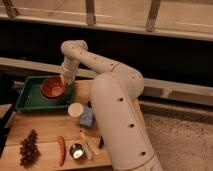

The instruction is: Stack bowls into tray

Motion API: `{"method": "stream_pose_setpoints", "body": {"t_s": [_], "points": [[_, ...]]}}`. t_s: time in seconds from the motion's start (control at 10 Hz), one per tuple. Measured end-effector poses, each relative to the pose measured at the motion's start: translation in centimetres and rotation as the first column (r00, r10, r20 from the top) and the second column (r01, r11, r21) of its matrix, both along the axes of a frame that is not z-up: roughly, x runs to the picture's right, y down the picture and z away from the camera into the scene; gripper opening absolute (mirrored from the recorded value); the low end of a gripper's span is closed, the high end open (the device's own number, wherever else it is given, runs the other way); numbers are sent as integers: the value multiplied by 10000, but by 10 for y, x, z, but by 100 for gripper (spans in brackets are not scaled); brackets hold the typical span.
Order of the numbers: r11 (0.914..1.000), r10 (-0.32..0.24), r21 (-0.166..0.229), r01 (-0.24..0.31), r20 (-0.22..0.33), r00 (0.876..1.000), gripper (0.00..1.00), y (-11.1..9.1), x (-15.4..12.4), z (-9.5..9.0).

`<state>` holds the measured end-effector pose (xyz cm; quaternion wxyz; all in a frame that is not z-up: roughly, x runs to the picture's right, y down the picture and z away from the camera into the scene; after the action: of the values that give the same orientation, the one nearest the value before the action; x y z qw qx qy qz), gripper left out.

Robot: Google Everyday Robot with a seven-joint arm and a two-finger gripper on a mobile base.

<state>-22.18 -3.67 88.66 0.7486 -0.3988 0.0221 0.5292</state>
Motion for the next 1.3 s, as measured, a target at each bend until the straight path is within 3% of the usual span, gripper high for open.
{"method": "stream_pose_setpoints", "body": {"t_s": [0.3,0.5,0.7,0.9,1.3], "points": [[9988,326,-369,-322,107,9994,1,22,-3,20],[9983,406,-425,-398,183,9990,16,25,-6,21],[9988,379,-316,-368,358,9986,39,24,-9,17],[9994,276,-207,-267,452,9986,51,21,-12,13],[9994,279,-199,-270,458,9986,51,21,-12,12]]}}
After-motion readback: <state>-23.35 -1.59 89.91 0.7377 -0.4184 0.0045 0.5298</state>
